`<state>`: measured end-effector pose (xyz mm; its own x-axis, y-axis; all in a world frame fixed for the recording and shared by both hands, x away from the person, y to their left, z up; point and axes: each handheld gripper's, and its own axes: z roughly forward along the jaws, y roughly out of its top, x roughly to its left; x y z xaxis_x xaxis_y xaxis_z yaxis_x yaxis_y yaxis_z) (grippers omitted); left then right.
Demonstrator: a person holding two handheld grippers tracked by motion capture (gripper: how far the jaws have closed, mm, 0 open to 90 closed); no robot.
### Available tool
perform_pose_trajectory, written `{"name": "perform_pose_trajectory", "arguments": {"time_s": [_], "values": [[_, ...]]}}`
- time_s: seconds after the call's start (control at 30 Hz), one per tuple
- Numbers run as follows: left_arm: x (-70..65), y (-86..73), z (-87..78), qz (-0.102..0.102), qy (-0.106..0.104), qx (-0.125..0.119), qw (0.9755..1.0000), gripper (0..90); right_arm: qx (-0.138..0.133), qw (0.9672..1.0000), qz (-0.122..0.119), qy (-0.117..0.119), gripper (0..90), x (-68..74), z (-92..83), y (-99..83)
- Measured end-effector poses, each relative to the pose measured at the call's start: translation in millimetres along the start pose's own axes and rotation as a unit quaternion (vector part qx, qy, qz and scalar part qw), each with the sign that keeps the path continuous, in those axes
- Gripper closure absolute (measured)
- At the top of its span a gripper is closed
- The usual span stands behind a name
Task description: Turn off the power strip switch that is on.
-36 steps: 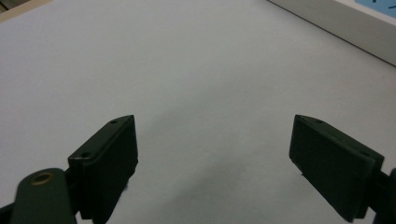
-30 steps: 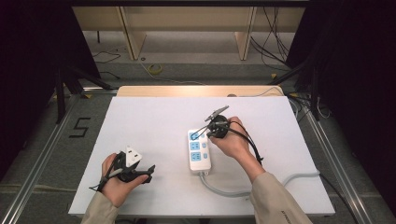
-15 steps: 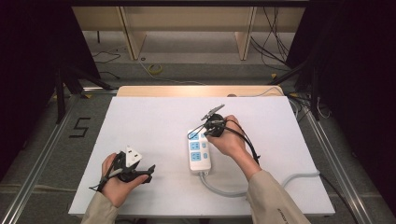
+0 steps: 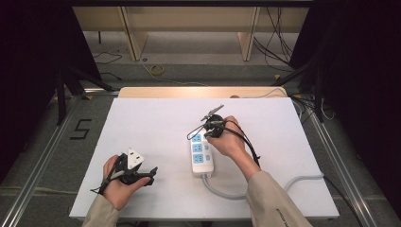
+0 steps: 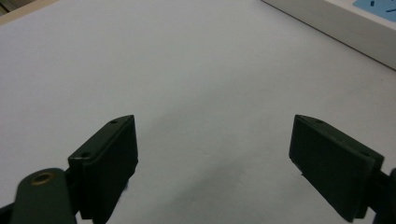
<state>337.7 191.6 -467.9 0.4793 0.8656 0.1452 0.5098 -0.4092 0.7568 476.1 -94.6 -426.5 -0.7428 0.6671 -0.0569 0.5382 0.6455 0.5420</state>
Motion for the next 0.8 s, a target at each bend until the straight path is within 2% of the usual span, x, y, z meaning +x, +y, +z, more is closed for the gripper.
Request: {"name": "perform_pose_trajectory", "arguments": {"time_s": [0.33, 0.8], "values": [[-0.2, 0.1, 0.2, 0.001, -0.001, 0.0, 1.0, 15.2, 0.0, 1.0, -0.004, -0.002, 90.0, 1.2, 6.0, 6.1], [-0.7, 0.2, 0.7, 0.004, -0.001, 0.002, 1.0, 15.1, 0.014, 0.9999, 0.006, -0.006, 90.0, -1.9, 16.8, 10.5]]}}
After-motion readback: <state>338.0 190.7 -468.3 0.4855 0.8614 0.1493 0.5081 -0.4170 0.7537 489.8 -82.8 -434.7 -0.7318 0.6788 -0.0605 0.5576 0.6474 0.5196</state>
